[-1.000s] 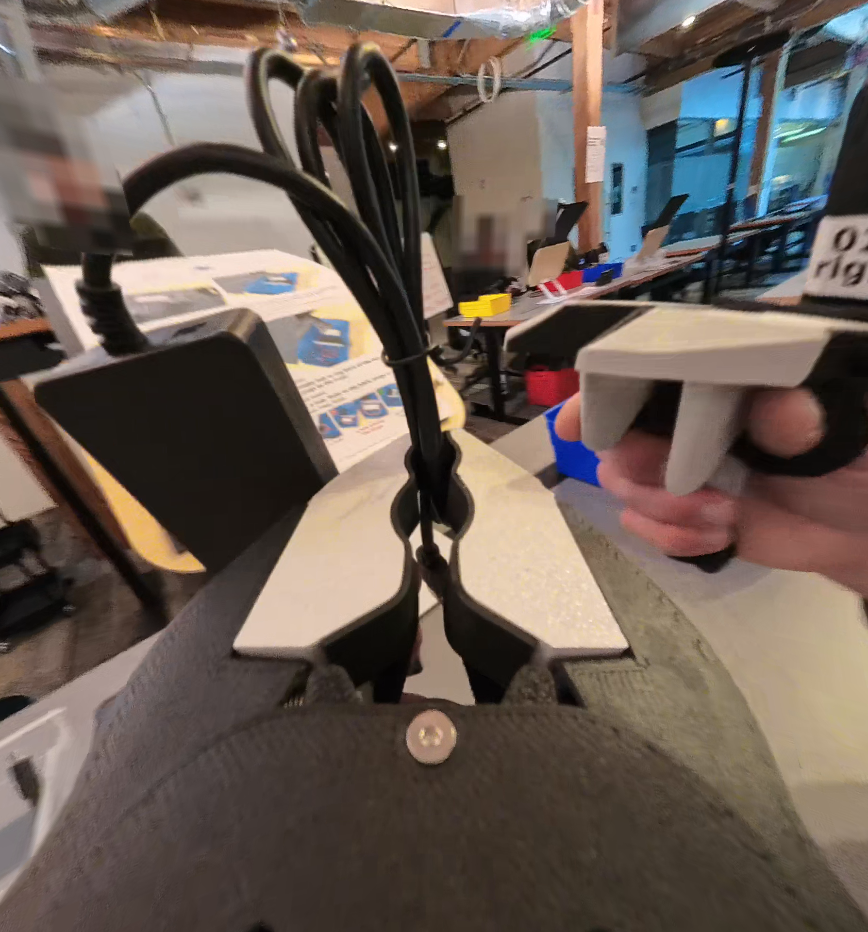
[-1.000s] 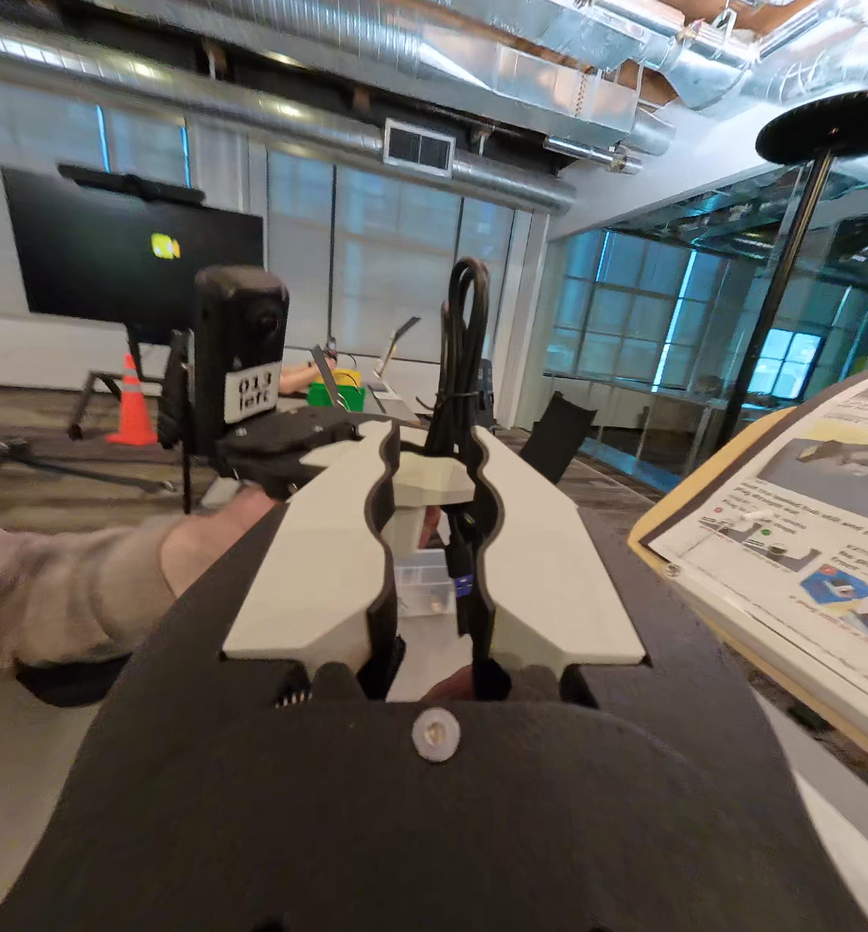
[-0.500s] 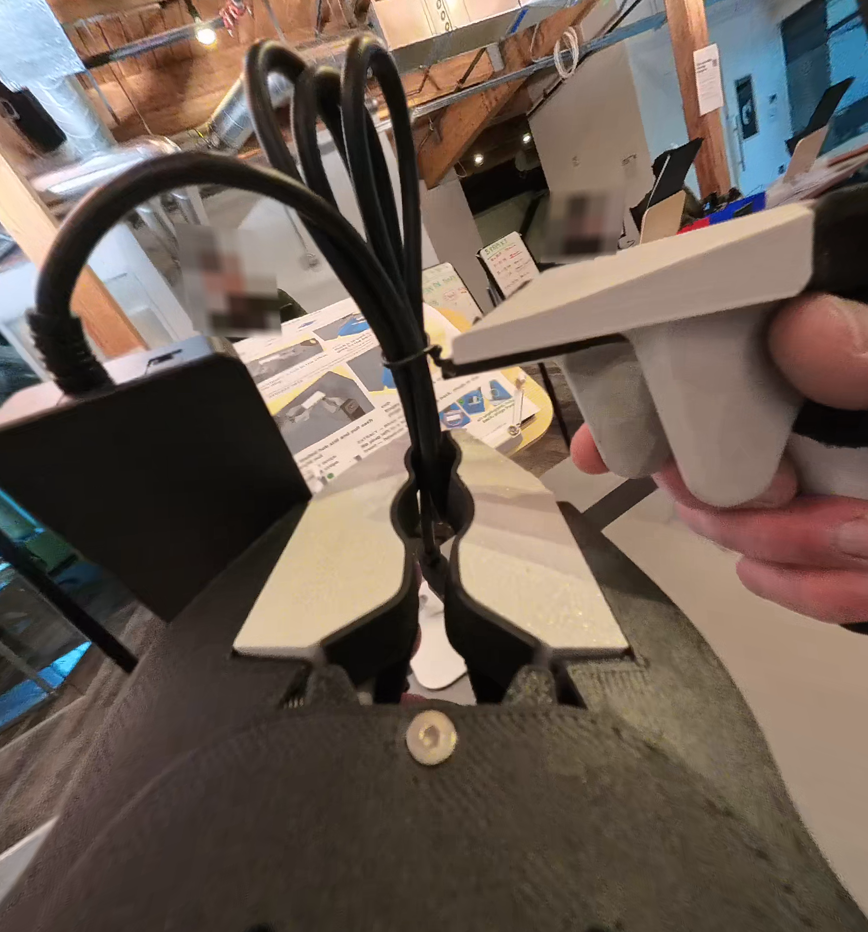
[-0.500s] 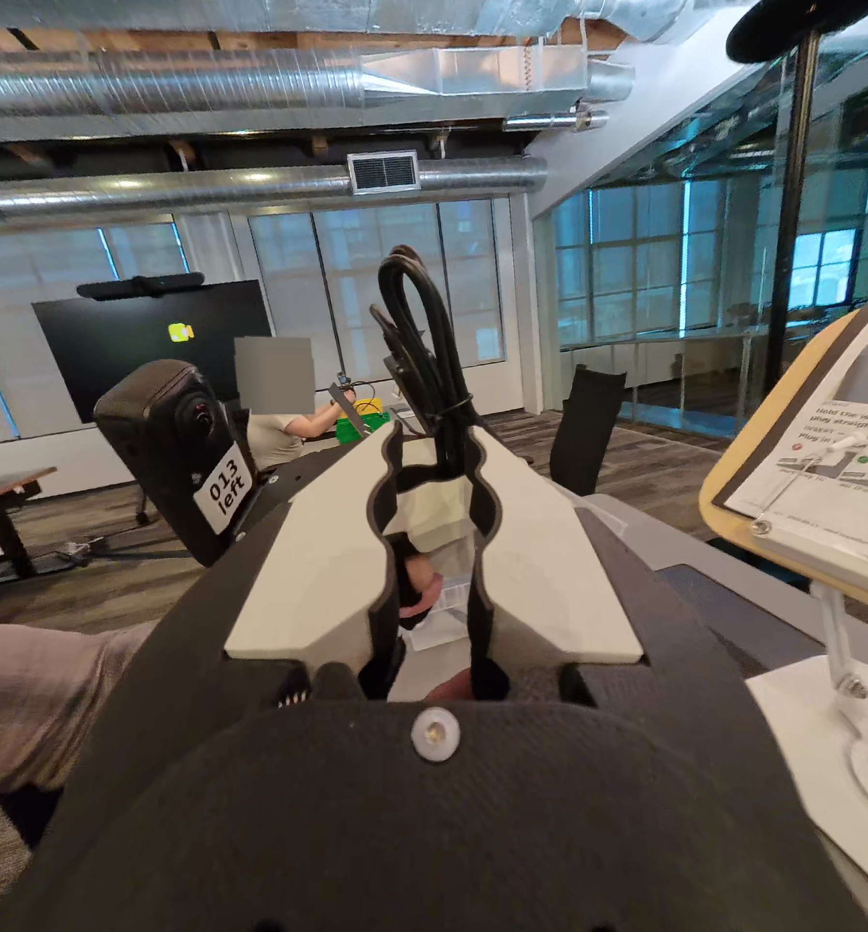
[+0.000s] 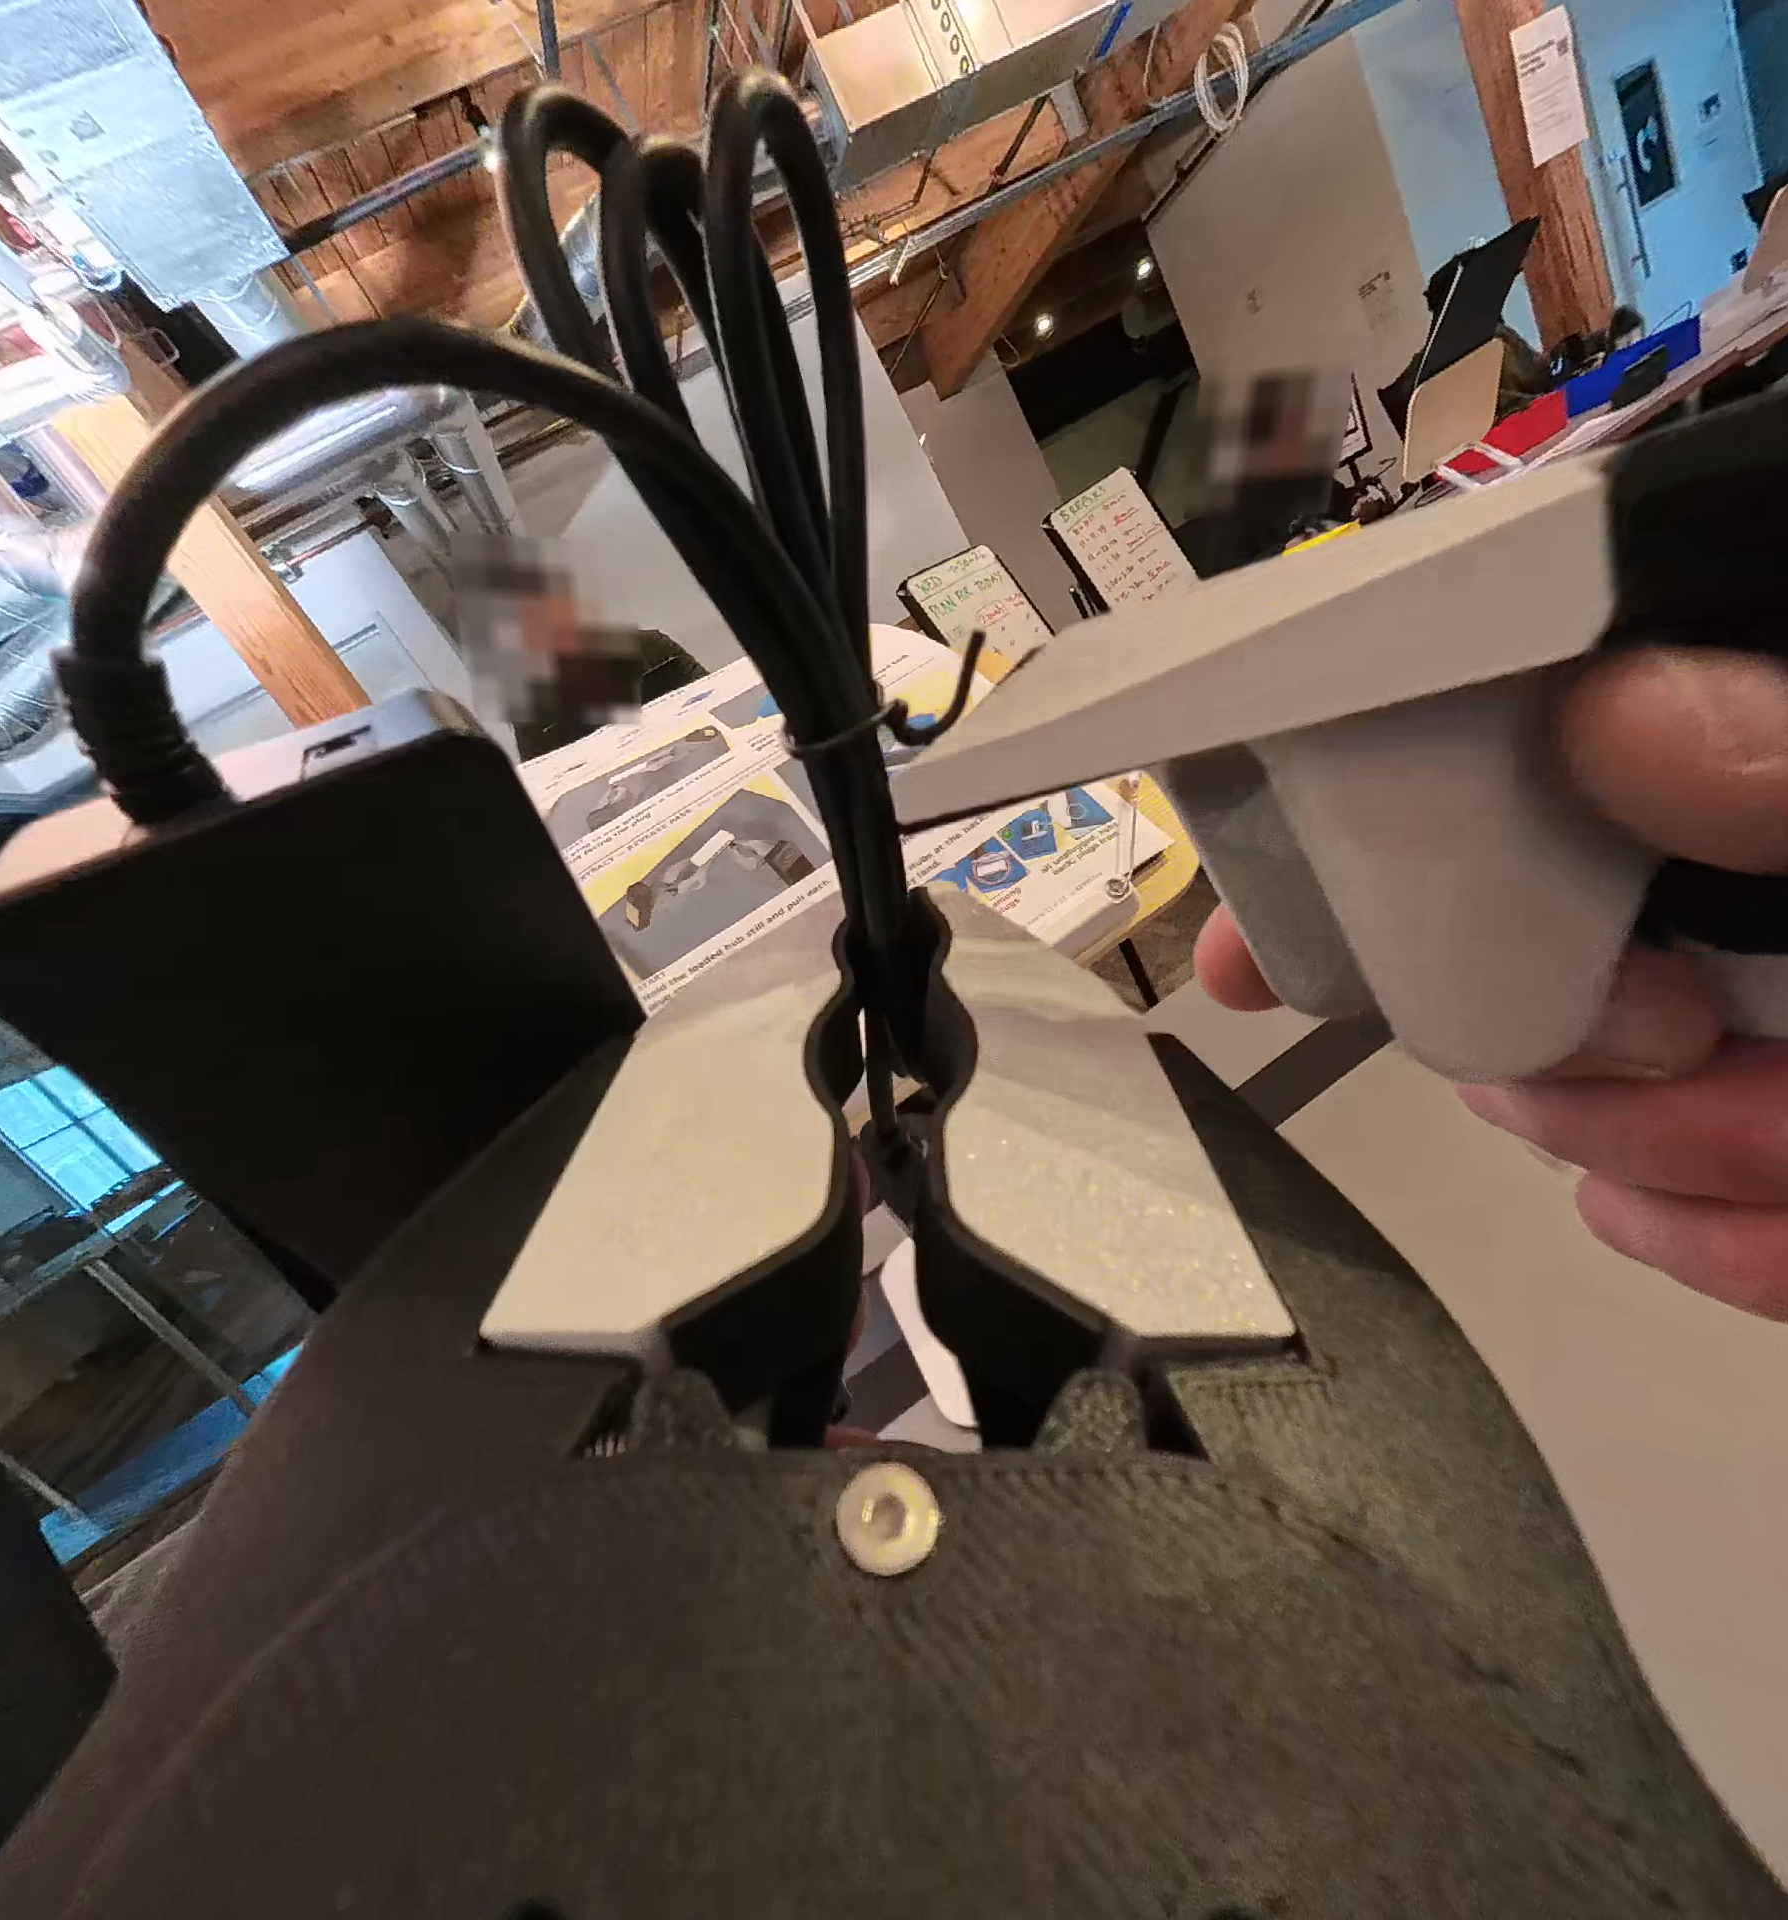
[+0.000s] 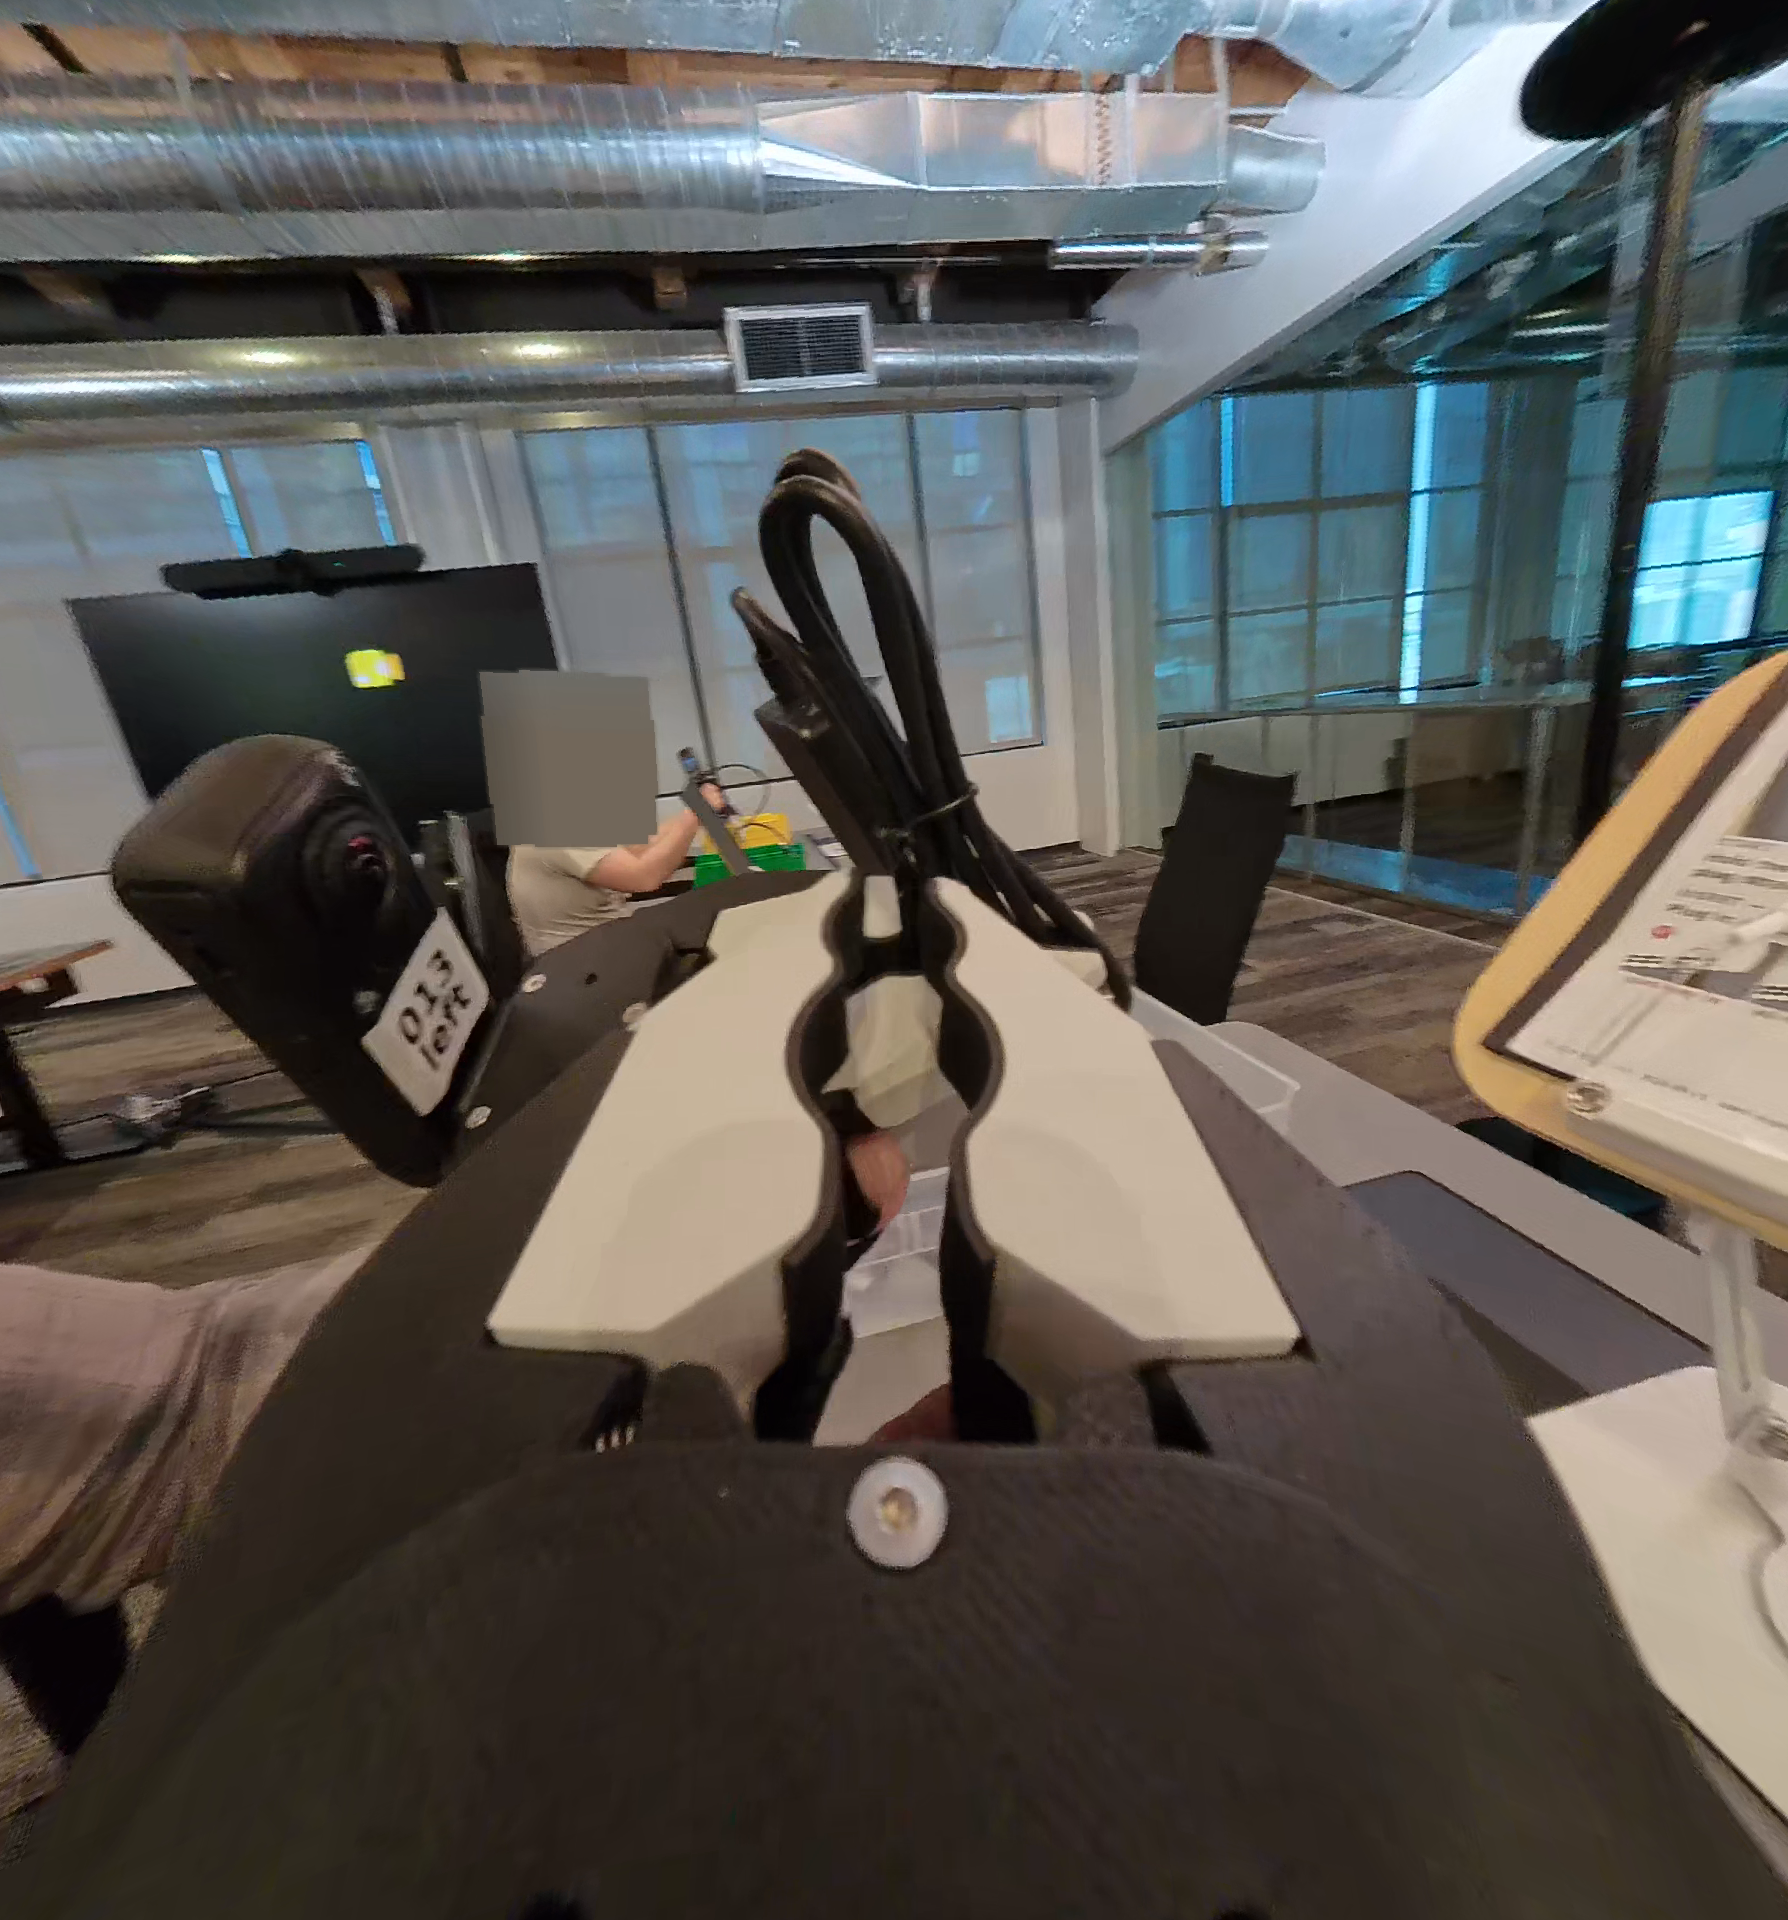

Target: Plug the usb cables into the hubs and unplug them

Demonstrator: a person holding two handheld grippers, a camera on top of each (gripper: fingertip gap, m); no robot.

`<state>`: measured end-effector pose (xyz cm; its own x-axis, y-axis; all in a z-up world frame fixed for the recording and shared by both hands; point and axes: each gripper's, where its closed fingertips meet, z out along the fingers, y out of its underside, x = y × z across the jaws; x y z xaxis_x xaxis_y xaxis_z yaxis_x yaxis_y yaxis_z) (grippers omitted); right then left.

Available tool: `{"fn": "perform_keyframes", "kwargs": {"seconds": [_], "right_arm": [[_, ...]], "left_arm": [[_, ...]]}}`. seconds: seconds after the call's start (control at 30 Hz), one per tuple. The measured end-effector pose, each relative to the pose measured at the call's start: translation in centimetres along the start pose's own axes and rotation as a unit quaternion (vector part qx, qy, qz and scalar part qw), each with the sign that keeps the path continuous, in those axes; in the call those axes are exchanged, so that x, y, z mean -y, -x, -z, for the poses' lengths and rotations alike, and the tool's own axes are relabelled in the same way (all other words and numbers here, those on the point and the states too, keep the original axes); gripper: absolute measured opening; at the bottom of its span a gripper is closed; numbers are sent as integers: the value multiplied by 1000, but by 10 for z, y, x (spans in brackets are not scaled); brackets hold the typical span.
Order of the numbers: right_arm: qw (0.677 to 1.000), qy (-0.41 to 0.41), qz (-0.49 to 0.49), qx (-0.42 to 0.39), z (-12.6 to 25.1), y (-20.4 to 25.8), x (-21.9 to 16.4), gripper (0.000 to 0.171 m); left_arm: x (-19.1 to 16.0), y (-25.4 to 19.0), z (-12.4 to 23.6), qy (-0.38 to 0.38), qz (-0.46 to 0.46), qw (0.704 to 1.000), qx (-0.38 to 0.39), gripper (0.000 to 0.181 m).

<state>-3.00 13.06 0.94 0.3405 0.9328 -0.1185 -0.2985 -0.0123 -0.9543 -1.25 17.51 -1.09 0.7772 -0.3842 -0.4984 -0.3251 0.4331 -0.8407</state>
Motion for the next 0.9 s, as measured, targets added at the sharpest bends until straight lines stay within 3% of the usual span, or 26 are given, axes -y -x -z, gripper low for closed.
{"fn": "perform_keyframes", "kwargs": {"seconds": [0.03, 0.13, 0.27, 0.33, 0.47, 0.5, 0.53, 0.57, 0.63, 0.67, 0.73, 0.77, 0.83, 0.9], "right_arm": [[1000, 1, 2, 0, 0, 0, 1, 15], [999, 3, 50, -21, 2, -2, 4, 17], [990, 7, 125, -58, 3, -2, 8, 0], [983, 23, 166, -78, 3, -4, 7, 0], [940, 67, 308, -128, 5, -8, 5, 0], [914, 82, 369, -146, 6, -9, 4, 0], [868, 101, 455, -170, 8, -11, 5, 0], [797, 122, 558, -195, 10, -12, 5, 0], [615, 168, 734, -236, 14, -14, 7, 0], [577, 175, 760, -242, 15, -14, 7, 0], [563, 167, 771, -246, 14, -12, 9, 0], [572, 159, 767, -243, 13, -11, 9, 0], [655, 136, 708, -225, 13, -9, 10, 0], [745, 119, 623, -205, 14, -8, 14, 21]], "left_arm": [[0, 0, 0, -1, 4, 1000, -3, 6], [1, 0, 0, -2, -4, 1000, 1, 6], [2, -3, 1, 1, -1, 1000, -7, 6], [1, -3, 0, 6, 5, 1000, -13, 6], [-2, -9, -1, 21, 38, 998, -50, 6], [-2, -12, 0, 25, 53, 996, -64, 6], [-2, -14, 0, 28, 70, 994, -78, 5], [-1, -16, 0, 29, 85, 992, -91, 5], [-1, -23, 1, 41, 126, 983, -128, 5], [-1, -26, 1, 43, 155, 976, -148, 5], [3, -31, 3, 44, 209, 960, -182, 5], [4, -32, 4, 45, 215, 957, -187, 5], [4, -31, 4, 43, 205, 961, -179, 5], [3, -25, 3, 37, 184, 970, -156, 6]]}}
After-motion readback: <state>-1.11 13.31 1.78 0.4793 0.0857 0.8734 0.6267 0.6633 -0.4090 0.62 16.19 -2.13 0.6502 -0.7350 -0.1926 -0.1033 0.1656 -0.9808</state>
